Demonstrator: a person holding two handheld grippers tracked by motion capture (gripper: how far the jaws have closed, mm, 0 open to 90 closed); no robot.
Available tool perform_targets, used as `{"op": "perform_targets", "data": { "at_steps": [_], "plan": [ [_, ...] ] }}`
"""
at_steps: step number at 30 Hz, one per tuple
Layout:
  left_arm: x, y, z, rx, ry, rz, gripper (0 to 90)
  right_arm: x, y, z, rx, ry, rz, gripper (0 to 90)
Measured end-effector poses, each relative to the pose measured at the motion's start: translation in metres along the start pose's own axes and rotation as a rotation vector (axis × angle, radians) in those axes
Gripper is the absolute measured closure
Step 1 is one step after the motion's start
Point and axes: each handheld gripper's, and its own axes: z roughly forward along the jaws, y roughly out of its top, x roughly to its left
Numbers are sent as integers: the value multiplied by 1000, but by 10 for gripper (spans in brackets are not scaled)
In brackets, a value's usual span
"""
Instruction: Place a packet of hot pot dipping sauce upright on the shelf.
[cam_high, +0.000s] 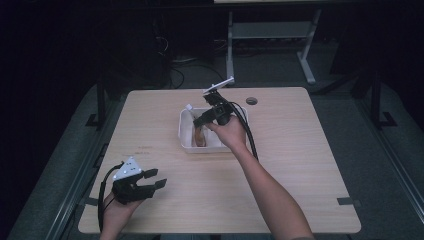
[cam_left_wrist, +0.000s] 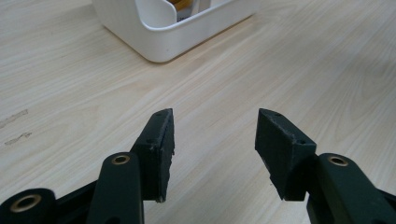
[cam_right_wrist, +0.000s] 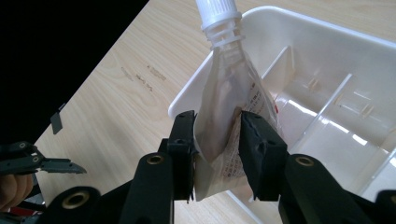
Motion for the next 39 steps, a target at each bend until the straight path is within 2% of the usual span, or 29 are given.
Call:
{"op": "perform_targets", "data": {
  "at_steps": [2, 12, 22, 30, 39],
  "plan": [
    [0, 0, 0, -1, 5, -4, 454, -2, -2, -4, -12, 15, -1, 640],
    [1, 0, 0, 3, 12, -7, 426, -3, -7, -19, -26, 13, -29, 567],
    [2, -1, 0, 6, 18, -11, 408, -3, -13, -33, -41, 15, -64, 525],
    [2, -1, -1, 7, 23, -14, 397, -7, -19, -45, -56, 30, -77, 498],
    [2, -1, 0, 10, 23, -12, 392, -12, -29, -57, -71, 25, -83, 486]
  ]
}}
